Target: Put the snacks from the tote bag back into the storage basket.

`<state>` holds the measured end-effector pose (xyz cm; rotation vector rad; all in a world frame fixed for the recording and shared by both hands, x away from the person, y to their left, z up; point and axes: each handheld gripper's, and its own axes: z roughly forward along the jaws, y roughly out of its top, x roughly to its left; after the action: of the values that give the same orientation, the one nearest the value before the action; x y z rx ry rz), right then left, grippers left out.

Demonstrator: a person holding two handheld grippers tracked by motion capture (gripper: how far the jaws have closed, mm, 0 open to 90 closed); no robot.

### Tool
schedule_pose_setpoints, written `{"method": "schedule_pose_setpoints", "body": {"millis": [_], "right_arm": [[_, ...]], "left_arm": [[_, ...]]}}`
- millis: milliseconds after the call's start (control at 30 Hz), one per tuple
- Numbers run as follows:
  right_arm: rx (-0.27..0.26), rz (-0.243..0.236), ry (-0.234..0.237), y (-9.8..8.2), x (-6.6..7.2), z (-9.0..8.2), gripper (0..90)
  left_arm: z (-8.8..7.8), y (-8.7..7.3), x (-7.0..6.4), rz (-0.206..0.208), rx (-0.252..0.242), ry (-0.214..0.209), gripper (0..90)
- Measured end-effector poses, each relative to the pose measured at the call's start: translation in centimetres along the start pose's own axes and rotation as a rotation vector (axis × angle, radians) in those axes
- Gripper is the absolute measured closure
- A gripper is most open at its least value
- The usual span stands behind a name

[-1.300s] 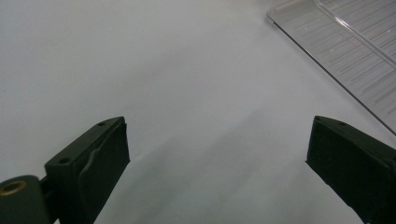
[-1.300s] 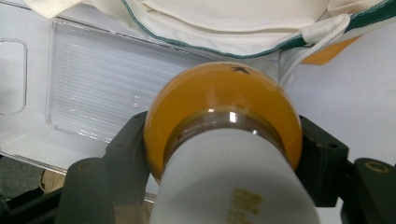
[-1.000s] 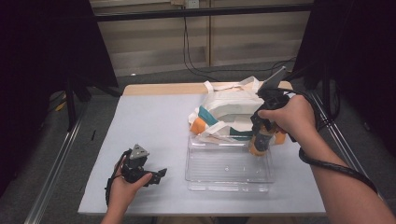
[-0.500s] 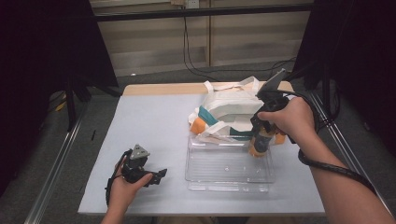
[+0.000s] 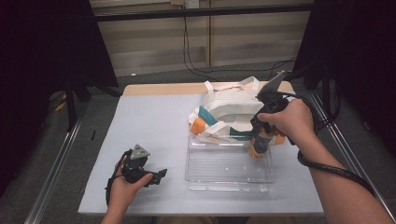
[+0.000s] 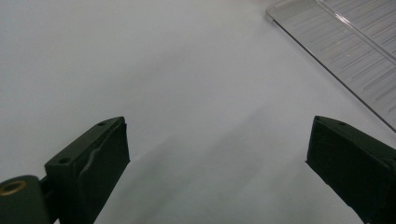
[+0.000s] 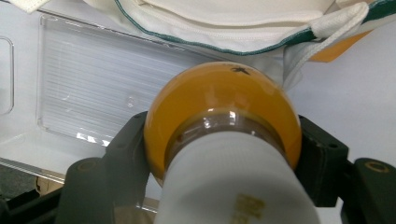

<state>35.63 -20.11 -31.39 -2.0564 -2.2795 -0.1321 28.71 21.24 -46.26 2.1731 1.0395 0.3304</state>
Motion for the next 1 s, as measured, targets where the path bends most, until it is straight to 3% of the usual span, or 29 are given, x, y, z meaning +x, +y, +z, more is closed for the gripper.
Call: {"method": "schedule_pose_setpoints", "body": {"millis": [1000], "right_arm": [[-0.001, 0.022, 0.002, 0.4, -0.2, 1.4, 30.5]], "left_arm": [[-0.1, 0.0, 0.1, 0.005, 0.001, 0.000, 5.4]]}}
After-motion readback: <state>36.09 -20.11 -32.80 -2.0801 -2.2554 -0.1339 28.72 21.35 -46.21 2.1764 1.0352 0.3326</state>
